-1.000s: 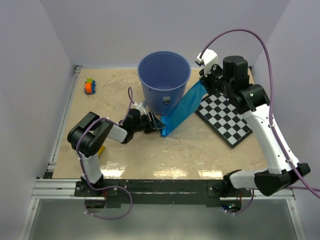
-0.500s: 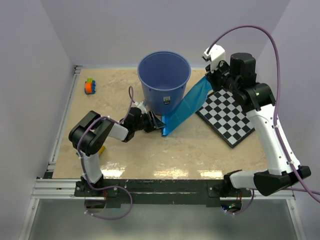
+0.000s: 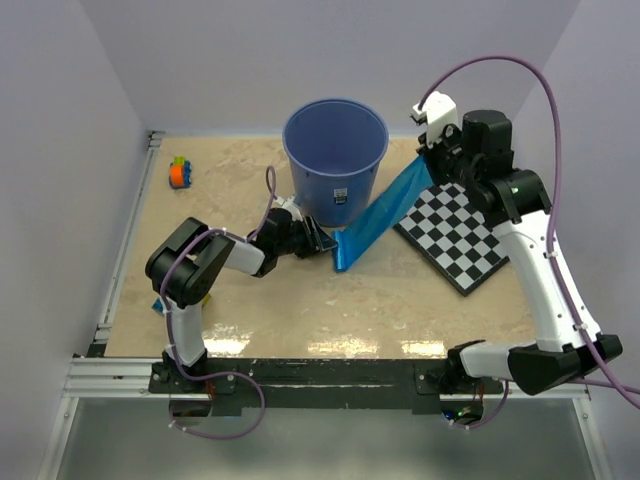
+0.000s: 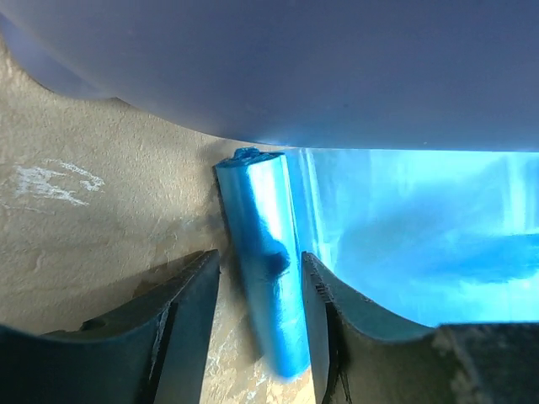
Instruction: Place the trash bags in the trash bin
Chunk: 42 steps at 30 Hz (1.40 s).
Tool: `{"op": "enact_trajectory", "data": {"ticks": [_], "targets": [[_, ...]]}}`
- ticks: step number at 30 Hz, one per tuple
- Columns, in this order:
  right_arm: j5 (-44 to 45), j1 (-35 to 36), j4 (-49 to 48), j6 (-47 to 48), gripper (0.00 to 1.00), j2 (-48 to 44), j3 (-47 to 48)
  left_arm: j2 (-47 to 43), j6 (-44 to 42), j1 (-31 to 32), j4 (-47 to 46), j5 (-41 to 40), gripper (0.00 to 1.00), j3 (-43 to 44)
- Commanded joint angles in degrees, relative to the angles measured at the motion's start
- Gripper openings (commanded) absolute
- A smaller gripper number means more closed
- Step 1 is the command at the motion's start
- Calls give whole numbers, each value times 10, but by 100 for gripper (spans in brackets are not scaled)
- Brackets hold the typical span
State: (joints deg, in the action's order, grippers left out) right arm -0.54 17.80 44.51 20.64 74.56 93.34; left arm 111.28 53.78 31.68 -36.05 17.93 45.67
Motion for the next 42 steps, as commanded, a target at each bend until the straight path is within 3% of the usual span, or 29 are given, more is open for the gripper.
{"op": "enact_trajectory", "data": {"ticks": [1, 42], "targets": [[16, -2, -24, 20, 0, -14, 61, 60, -54, 4, 176, -64, 51, -22], [26, -2, -29, 19, 0, 8, 156, 53, -50, 4, 180, -70, 52, -30]]}}
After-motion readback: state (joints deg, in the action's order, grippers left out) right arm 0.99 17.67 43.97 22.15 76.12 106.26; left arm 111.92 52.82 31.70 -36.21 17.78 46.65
